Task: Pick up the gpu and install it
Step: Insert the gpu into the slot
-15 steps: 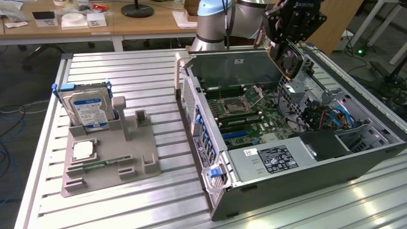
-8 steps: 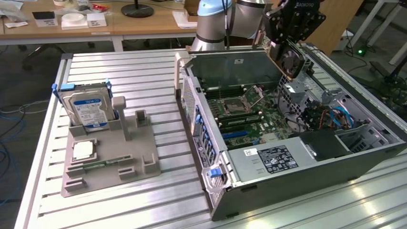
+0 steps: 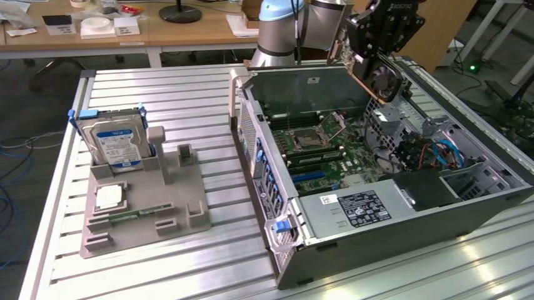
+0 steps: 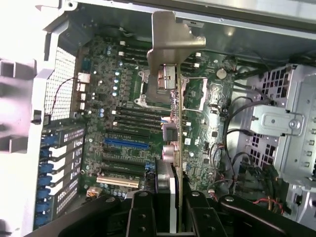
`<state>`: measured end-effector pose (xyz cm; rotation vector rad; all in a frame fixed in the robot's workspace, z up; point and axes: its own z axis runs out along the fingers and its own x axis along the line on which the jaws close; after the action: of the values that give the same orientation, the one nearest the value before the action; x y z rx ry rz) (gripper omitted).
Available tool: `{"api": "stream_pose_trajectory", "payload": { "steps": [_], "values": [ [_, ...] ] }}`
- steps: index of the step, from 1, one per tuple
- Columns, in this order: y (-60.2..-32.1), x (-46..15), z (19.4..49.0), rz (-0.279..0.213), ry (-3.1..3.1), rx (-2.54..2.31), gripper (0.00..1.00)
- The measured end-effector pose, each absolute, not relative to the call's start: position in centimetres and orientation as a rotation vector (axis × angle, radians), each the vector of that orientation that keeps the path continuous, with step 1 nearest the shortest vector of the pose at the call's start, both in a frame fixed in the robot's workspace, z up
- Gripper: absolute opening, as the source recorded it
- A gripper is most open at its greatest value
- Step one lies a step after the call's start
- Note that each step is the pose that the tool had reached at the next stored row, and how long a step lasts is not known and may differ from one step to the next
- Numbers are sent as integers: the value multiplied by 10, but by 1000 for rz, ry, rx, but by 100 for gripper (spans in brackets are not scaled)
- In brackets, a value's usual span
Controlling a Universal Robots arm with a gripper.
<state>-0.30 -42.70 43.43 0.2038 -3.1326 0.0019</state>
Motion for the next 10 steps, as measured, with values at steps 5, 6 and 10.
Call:
{"api": "stream_pose_trajectory", "payload": {
  "steps": [5,6,10],
  "values": [
    [-427,-3,434,2,-3125,295,28],
    [-427,-3,434,2,-3123,315,28],
    [-427,-4,434,2,-3112,413,28]
  ]
}}
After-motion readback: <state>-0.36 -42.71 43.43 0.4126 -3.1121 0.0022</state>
